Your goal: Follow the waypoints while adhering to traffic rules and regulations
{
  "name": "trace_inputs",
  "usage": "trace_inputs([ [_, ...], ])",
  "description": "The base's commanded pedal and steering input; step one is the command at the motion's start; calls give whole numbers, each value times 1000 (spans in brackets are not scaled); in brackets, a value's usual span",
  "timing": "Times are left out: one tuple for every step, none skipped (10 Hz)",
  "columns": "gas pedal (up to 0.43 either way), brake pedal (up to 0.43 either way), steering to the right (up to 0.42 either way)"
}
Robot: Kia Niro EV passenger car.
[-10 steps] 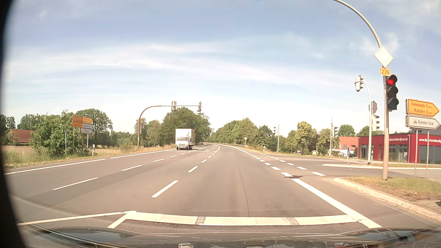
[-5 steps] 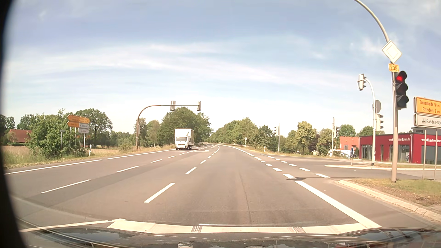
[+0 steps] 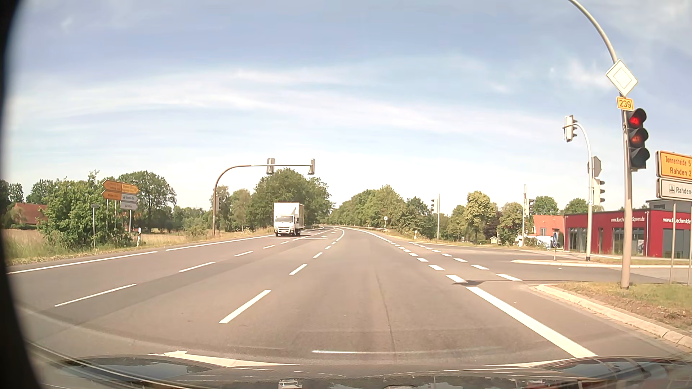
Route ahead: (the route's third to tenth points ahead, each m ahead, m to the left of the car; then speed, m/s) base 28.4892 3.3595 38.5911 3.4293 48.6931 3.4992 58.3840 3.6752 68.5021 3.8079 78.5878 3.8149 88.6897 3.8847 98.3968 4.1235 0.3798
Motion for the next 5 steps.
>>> trace_inputs([
  [0, 146, 5],
  [0, 146, 5],
  [0, 146, 5],
  [0, 146, 5],
  [0, 146, 5],
])
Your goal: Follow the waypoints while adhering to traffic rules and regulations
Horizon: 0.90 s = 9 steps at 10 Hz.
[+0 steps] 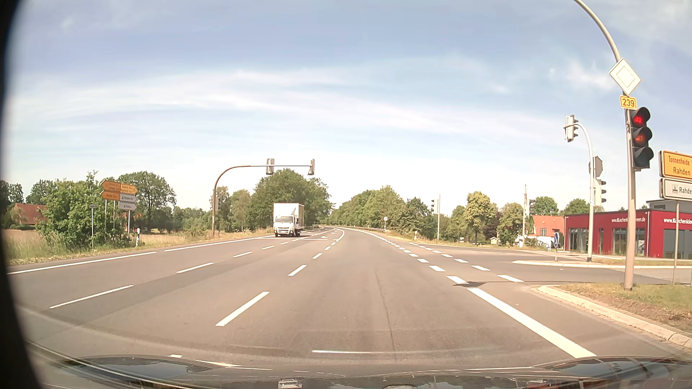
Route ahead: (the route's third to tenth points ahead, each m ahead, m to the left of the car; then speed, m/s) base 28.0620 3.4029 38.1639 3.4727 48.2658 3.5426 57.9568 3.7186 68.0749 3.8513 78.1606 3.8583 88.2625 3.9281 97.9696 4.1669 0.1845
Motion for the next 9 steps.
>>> trace_inputs([
  [0, 146, 5],
  [0, 146, 5],
  [0, 146, 5],
  [0, 152, 5],
  [0, 152, 5],
  [0, 159, 5],
  [0, 159, 5],
  [0, 159, 6],
  [0, 152, 7],
])
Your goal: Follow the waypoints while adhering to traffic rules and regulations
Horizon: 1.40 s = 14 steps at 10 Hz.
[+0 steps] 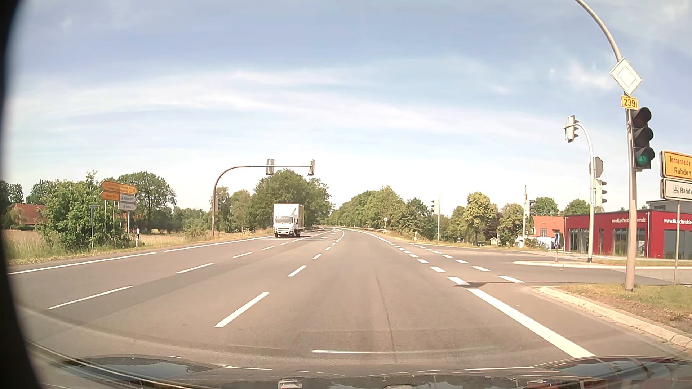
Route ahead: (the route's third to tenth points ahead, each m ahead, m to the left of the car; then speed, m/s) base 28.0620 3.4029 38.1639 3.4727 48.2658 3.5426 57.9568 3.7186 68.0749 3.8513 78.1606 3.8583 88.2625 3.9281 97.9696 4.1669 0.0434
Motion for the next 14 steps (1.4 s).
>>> trace_inputs([
  [0, 0, 7],
  [0, 0, 7],
  [0, 0, 7],
  [177, 0, 7],
  [177, 0, 8],
  [197, 0, 8],
  [248, 0, 9],
  [299, 0, 8],
  [319, 0, 8],
  [350, 0, 8],
  [370, 0, 8],
  [378, 0, 9],
  [398, 0, 8],
  [421, 0, 8],
])
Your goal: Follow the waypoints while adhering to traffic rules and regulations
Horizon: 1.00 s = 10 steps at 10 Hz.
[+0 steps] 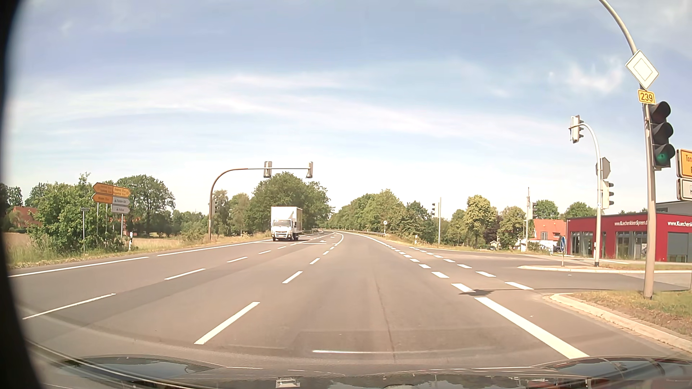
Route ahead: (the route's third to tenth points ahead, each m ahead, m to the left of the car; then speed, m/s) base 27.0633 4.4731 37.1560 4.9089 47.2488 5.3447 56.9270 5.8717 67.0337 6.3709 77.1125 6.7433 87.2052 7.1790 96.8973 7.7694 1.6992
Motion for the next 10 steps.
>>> trace_inputs([
  [441, 0, 8],
  [449, 0, 9],
  [461, 0, 8],
  [469, 0, 8],
  [469, 0, 8],
  [480, 0, 8],
  [480, 0, 8],
  [480, 0, 8],
  [480, 0, 8],
  [488, 0, 7],
])
